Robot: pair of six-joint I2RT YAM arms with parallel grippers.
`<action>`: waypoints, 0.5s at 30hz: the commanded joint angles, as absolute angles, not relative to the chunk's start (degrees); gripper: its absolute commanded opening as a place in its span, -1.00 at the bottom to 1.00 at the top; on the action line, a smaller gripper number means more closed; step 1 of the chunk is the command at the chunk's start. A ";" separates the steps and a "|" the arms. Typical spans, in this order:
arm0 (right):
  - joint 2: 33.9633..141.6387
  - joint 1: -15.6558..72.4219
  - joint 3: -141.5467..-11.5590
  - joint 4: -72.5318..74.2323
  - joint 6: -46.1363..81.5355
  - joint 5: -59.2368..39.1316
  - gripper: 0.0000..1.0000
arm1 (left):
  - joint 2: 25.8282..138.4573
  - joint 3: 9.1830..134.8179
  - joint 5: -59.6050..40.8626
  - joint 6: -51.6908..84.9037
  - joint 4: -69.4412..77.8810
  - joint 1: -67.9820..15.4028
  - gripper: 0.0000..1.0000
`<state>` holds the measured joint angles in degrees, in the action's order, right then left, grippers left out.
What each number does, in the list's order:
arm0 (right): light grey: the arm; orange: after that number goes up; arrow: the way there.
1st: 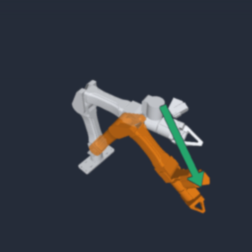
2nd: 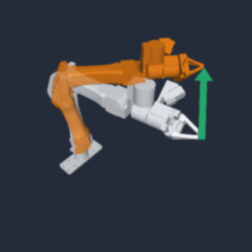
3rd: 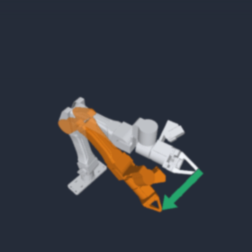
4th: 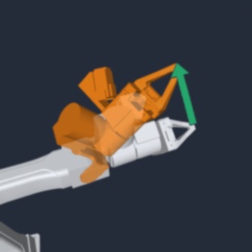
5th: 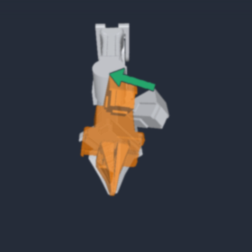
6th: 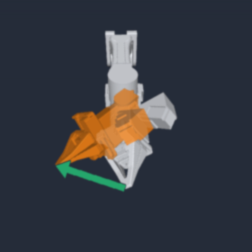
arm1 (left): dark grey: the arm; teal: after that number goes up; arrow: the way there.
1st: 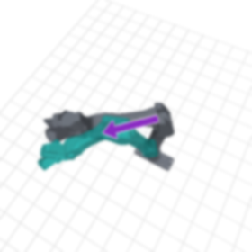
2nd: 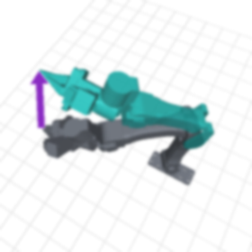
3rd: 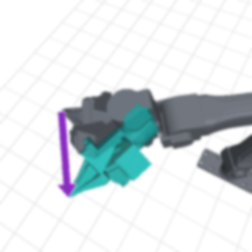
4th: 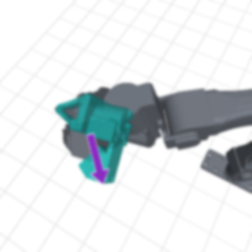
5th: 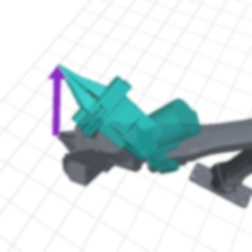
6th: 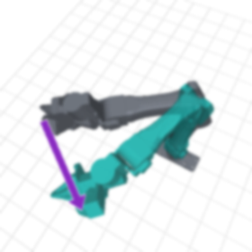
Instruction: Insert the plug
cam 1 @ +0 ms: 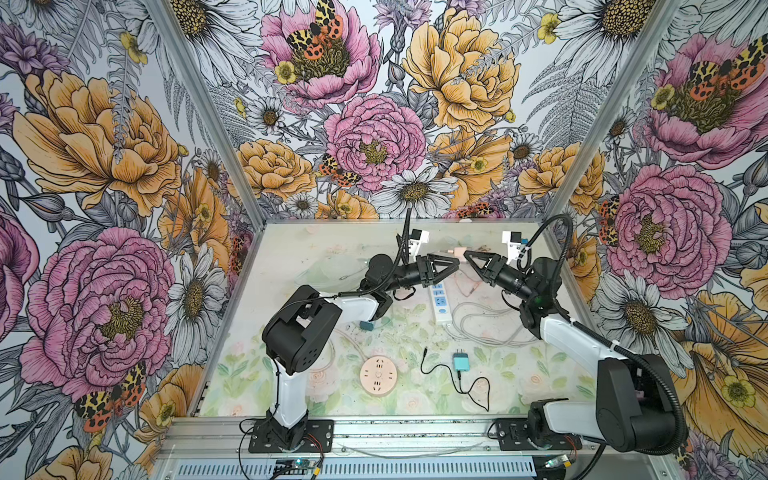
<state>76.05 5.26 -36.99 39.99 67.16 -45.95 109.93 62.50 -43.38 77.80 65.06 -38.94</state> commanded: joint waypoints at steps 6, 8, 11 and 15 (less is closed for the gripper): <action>74.09 5.29 -36.81 44.55 70.47 -47.47 -0.87 | 109.35 63.16 -44.92 75.43 66.40 -39.10 -0.07; 73.17 5.23 -37.83 41.89 69.13 -47.28 -0.87 | 109.03 62.71 -45.24 74.74 65.13 -39.34 -0.06; 72.64 5.36 -39.17 39.75 68.52 -47.45 -0.88 | 107.75 61.75 -44.35 71.09 59.97 -39.55 -0.07; 72.23 5.80 -38.94 40.36 69.53 -47.81 -0.90 | 107.14 62.07 -43.85 68.70 56.59 -39.24 -0.07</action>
<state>74.06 5.32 -37.34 39.51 69.47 -46.85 109.34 62.13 -43.40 72.71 59.75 -39.05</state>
